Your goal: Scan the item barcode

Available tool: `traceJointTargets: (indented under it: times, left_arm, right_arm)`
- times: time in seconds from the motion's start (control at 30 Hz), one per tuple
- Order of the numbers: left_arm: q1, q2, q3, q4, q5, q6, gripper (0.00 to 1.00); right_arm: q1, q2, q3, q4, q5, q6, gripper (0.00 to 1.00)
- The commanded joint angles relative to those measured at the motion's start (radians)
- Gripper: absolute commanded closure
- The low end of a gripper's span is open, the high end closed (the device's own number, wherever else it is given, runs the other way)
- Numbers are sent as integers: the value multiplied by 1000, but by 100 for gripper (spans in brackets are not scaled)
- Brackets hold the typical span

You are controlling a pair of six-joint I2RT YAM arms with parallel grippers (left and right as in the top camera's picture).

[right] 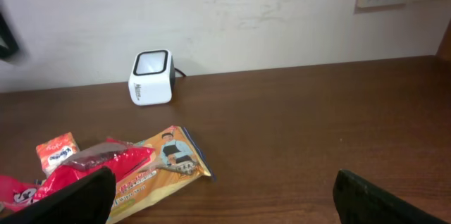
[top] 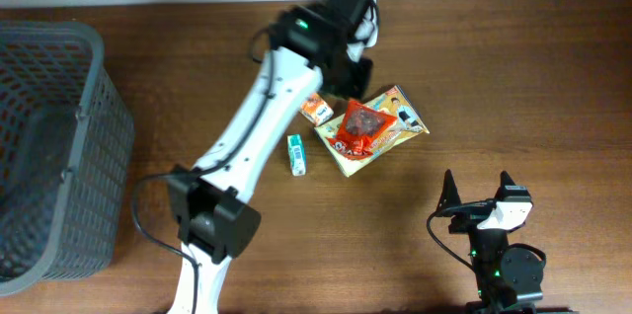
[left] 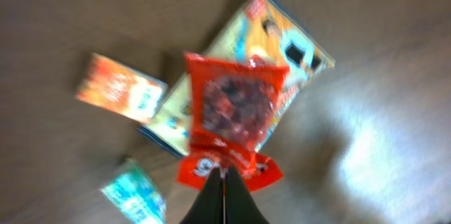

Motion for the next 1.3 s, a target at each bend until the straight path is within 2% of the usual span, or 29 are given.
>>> traceJointTargets:
  times: [0.0, 0.07, 0.13, 0.17, 0.23, 0.27, 0.3, 0.33, 0.37, 0.4, 0.43, 0.47, 0.5, 0.63, 0.73, 0.87, 1.0, 1.03, 1.07, 1.1, 1.17, 1.27]
  left_arm:
    - [-46, 13, -314, 266, 89, -6, 100]
    - [-48, 13, -461, 403, 157, -6, 100]
    - [-51, 13, -594, 524, 148, -5, 100]
    - [-51, 13, -647, 555, 85, -5, 100]
    - [-45, 8, -667, 475, -155, -6, 100]
    - [-29, -11, -546, 330, -326, -33, 100]
    - [-24, -23, -450, 253, -407, -80, 100]
    - [-22, -32, -357, 196, -423, -103, 100]
    - [-22, -38, -301, 173, -412, -104, 100]
    - [-22, -40, -231, 167, -314, -104, 100]
    - [-22, -38, -237, 193, -160, -104, 100]
    - [-23, -27, -251, 217, -71, -104, 100]
    - [-40, 9, -268, 267, -25, -104, 100]
    - [-69, 172, -275, 385, -8, -104, 100]
    - [-69, 294, -275, 397, 191, -103, 100]
    - [-86, 309, -266, 390, 227, -64, 100]
    - [-71, 248, -88, 270, 184, -56, 100]
    - [-58, 223, -17, 223, 180, -25, 86]
    - [-45, 208, 45, 175, 166, -11, 48]
    - [-17, 194, 153, 87, 98, -11, 1]
    - [65, 174, 309, -76, -31, -13, 1]
    - [192, 158, 340, -171, -60, -12, 1]
  right_arm:
    - [-5, -5, -9, -3, 2, -1, 2]
    - [-5, -5, -9, -3, 2, -1, 2]
    - [-5, -5, -9, -3, 2, -1, 2]
    - [-5, -5, -9, -3, 2, -1, 2]
    - [-5, -5, -9, -3, 2, -1, 1]
    - [-5, -5, -9, -3, 2, -1, 1]
    - [-5, -5, -9, -3, 2, -1, 2]
    - [-5, -5, -9, -3, 2, -1, 2]
    - [-5, -5, -9, -3, 2, -1, 1]
    - [-5, -5, -9, -3, 2, -1, 2]
    - [-5, -5, -9, -3, 2, -1, 2]
    - [-5, -5, -9, -3, 2, -1, 2]
    - [-5, -5, -9, -3, 2, -1, 2]
    - [-5, -5, -9, -3, 2, -1, 2]
    - [-5, -5, -9, -3, 2, -1, 2]
    - [-5, -5, -9, -3, 2, -1, 2]
    - [-5, -5, -9, -3, 2, -1, 2]
    - [-5, -5, -9, -3, 2, -1, 2]
    - [-5, -5, -9, -3, 2, -1, 1]
    - [-5, -5, -9, -3, 2, -1, 2]
    - [-5, -5, -9, -3, 2, -1, 2]
    - [-5, -5, -9, -3, 2, -1, 2]
